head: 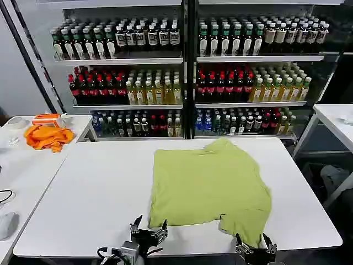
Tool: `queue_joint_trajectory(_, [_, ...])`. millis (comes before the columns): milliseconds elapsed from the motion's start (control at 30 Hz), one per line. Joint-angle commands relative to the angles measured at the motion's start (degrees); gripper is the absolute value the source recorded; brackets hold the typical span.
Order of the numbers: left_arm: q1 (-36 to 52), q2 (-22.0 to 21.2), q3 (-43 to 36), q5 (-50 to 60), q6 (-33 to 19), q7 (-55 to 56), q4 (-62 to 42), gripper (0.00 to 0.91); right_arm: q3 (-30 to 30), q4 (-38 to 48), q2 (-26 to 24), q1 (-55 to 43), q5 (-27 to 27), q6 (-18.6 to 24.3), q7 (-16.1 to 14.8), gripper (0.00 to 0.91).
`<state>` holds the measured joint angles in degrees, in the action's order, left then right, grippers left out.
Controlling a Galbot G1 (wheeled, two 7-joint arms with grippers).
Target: Fold and organize the clothes.
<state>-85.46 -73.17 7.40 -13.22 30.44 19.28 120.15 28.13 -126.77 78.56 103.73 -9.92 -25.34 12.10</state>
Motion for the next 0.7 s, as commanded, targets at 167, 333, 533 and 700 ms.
queue_joint_trajectory(167, [2.74,0.67,-0.46,-3.48,2.67,0.69,-4.38,0.02,-0.61,0.56,0.23,0.36,-0.4,-0.89,-0.03,0.0])
queue_joint_trajectory(333, [2.29,0.8,-0.14,-4.16,2.63,0.47,-3.75,0.02,-0.59,0.23,0.22,0.43,-0.53,-0.7,-0.17,0.0])
queue_joint_trajectory(533, [0.88,1.36,0.54,-5.42,2.26,-0.31,-0.81,0.02,0.05,-1.3,-0.1,1.21,-1.18,-0.35,-0.27,0.0])
queue_joint_trajectory(700, [-1.28,2.42,1.65,-6.03,1.14,-1.02,3.2,0.02,1.08,-4.05,-0.65,2.95,-1.73,0.21,-0.36,0.0])
